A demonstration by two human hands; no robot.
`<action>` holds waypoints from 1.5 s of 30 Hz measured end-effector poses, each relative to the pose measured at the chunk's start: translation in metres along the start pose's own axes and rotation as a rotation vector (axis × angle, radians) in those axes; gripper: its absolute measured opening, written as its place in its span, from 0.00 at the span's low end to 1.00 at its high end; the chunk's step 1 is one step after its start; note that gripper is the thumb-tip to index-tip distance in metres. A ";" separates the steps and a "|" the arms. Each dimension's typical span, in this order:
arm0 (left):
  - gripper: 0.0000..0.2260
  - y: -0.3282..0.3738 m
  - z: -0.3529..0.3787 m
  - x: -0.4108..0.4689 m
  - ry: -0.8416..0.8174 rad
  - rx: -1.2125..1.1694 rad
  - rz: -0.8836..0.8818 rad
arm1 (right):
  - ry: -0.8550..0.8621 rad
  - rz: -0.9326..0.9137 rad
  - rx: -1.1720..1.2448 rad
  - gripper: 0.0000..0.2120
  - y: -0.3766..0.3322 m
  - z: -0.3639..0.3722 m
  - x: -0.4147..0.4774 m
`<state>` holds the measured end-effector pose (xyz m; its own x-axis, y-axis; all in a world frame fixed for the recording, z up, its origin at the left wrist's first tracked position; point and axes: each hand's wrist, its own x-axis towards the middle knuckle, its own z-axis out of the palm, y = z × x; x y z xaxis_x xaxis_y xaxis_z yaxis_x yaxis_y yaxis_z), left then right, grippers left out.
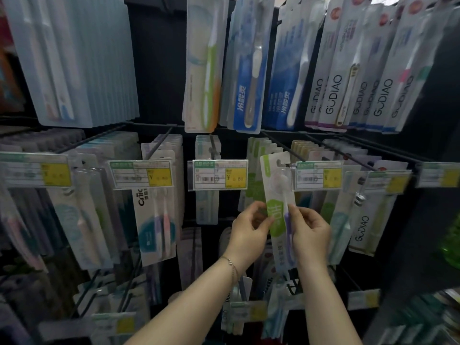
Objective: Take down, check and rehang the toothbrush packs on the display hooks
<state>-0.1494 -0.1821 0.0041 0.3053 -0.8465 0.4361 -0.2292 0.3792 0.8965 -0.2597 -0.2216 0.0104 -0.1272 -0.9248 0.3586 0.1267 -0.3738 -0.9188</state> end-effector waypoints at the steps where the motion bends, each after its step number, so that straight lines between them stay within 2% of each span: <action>1: 0.05 0.000 0.001 0.000 0.001 0.003 -0.001 | 0.003 0.001 0.007 0.07 0.001 0.000 0.001; 7: 0.04 0.001 0.011 0.001 0.033 -0.001 -0.015 | 0.003 0.014 0.035 0.08 0.006 -0.001 0.011; 11: 0.07 0.001 0.015 0.001 0.050 -0.001 -0.002 | -0.025 0.012 0.035 0.08 0.008 -0.002 0.015; 15: 0.10 0.004 0.016 0.002 0.068 0.043 0.013 | -0.038 0.072 0.064 0.08 0.011 -0.001 0.018; 19: 0.07 0.007 0.016 0.001 0.073 0.102 0.009 | -0.033 0.196 0.102 0.08 0.016 0.000 0.018; 23: 0.07 0.005 0.009 0.002 0.096 0.158 -0.016 | -0.034 0.179 0.025 0.07 0.016 -0.001 0.015; 27: 0.04 0.003 -0.004 -0.003 0.112 0.204 0.012 | -0.025 0.062 -0.197 0.04 0.021 -0.008 0.001; 30: 0.05 0.000 -0.018 -0.006 0.116 0.344 0.065 | -0.066 -0.093 -0.416 0.01 0.017 -0.011 -0.012; 33: 0.11 -0.002 -0.036 -0.013 0.081 0.501 0.075 | -0.185 -0.229 -0.675 0.03 0.007 -0.006 -0.025; 36: 0.11 0.003 -0.059 -0.023 0.001 0.681 0.082 | -0.315 -0.342 -0.891 0.07 -0.005 0.004 -0.039; 40: 0.09 0.017 -0.102 -0.040 -0.137 0.893 0.034 | -0.486 -0.436 -1.031 0.12 -0.018 0.019 -0.057; 45: 0.11 0.039 -0.155 -0.068 -0.307 1.107 0.130 | -0.620 -0.560 -1.087 0.13 -0.030 0.048 -0.084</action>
<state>-0.0358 -0.0519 0.0219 0.0175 -0.9379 0.3464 -0.9732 0.0635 0.2210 -0.2055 -0.1362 0.0160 0.5876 -0.6576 0.4714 -0.6603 -0.7265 -0.1904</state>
